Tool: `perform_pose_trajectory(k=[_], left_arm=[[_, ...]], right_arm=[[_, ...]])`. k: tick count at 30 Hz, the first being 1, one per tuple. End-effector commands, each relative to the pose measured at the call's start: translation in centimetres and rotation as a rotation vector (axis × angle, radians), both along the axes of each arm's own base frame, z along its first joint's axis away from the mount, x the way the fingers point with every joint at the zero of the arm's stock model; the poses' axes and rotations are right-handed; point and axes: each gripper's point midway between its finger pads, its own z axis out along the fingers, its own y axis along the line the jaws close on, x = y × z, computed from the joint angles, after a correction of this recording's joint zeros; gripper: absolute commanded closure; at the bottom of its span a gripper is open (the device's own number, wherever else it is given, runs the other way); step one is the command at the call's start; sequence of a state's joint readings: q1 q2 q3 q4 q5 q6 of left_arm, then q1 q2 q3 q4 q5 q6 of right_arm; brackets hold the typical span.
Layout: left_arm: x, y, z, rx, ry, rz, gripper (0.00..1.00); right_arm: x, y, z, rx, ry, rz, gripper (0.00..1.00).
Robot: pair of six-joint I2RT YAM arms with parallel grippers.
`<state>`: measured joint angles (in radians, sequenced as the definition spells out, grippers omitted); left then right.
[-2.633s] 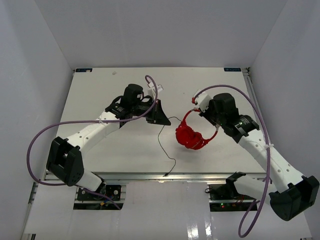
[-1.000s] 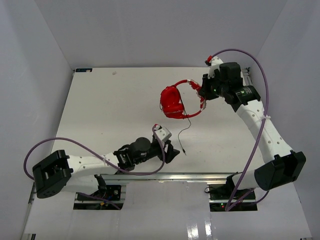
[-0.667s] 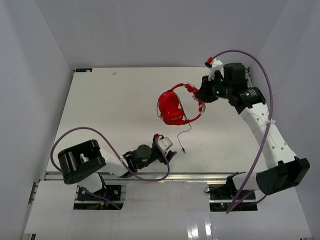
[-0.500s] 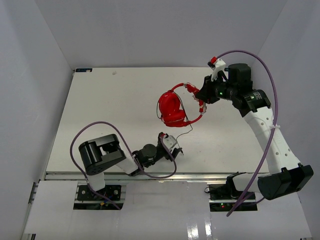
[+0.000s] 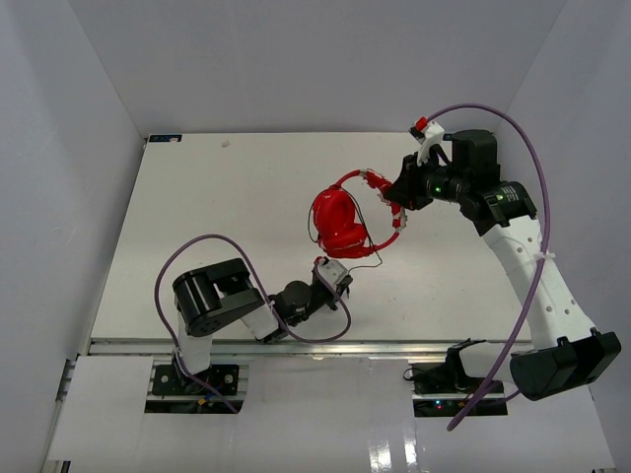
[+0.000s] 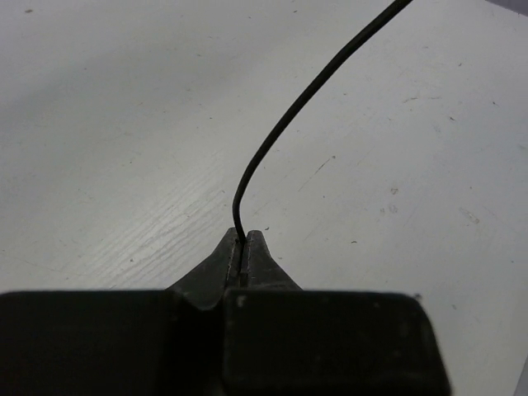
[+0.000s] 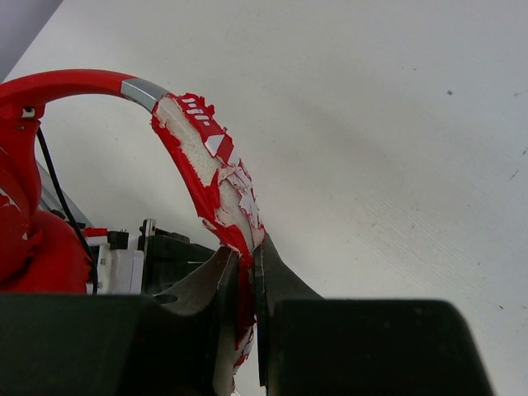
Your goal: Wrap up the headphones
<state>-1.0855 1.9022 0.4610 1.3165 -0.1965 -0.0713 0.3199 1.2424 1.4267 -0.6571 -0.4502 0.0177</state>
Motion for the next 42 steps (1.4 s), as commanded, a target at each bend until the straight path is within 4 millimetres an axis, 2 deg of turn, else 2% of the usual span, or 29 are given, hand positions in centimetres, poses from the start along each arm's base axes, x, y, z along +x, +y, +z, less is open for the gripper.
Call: perform_pose_trajectory(k=[1,3,6,7,9,12,16,18,19,23,25,26,27,28,29,33,39,42], left_arm=[[-0.2,-0.1,4.8,-0.192,-0.043,-0.028,1.00],[-0.7,0.8,5.5,-0.207,-0.042,-0.048,1.00],[-1.1,2.9,5.4,-0.208,0.006,-0.078,1.00],[-0.5,3.9,6.1,-0.219,0.012,-0.064,1.00],[-0.7,5.3,6.6,-0.227,0.056,-0.086,1.00],[-0.3,6.8,7.5,-0.198,0.102,-0.101,1.00],[0.6,7.4,8.5,-0.133,0.153,-0.131,1.00],[0.9,8.0,8.0,-0.067,0.233,-0.138,1.00],[1.7,7.9,9.8,-0.075,0.229,-0.147,1.00],[2.5,7.5,12.6,-0.028,0.293,-0.167,1.00],[2.0,7.2,13.0,0.004,0.358,-0.191,1.00],[1.9,6.5,15.1,-0.010,0.353,-0.236,1.00],[1.3,6.4,14.5,0.003,0.398,-0.259,1.00],[1.2,5.8,16.0,-0.009,0.397,-0.288,1.00],[0.1,5.4,15.8,-0.003,0.477,-0.338,1.00],[-1.8,3.8,17.2,-0.050,0.653,-0.472,1.00],[-3.5,1.3,18.6,-0.128,0.815,-0.566,1.00],[-3.0,0.6,19.5,-0.173,0.828,-0.557,1.00]], right_arm=[[-1.7,0.3,2.6,0.046,-0.092,0.074,0.92],[-2.7,0.3,2.4,0.009,-0.135,0.144,0.92],[-4.8,0.1,1.8,-0.056,-0.223,0.289,0.92],[-5.1,0.0,1.8,-0.080,-0.260,0.318,0.92],[-5.6,-0.5,1.0,-0.138,-0.293,0.363,0.92],[-5.9,-1.4,-0.7,-0.220,-0.303,0.389,0.92],[-5.7,-2.3,-2.2,-0.313,-0.348,0.424,0.92],[-5.4,-2.6,-2.7,-0.337,-0.358,0.419,0.92],[-5.1,-3.0,-3.3,-0.364,-0.353,0.398,0.92],[-2.8,-4.5,-4.7,-0.453,-0.344,0.262,0.92],[-2.0,-5.4,-5.6,-0.501,-0.327,0.197,0.92],[-1.6,-5.5,-6.3,-0.518,-0.324,0.181,0.92],[-1.2,-5.6,-6.1,-0.532,-0.336,0.157,0.92],[-0.9,-5.9,-6.7,-0.547,-0.328,0.136,0.92],[-0.2,-6.2,-6.7,-0.565,-0.337,0.091,0.92],[1.7,-7.2,-7.1,-0.632,-0.347,-0.067,0.92],[3.3,-5.2,-6.6,-0.582,-0.372,-0.224,0.92],[3.9,-4.2,-6.9,-0.544,-0.336,-0.247,0.92]])
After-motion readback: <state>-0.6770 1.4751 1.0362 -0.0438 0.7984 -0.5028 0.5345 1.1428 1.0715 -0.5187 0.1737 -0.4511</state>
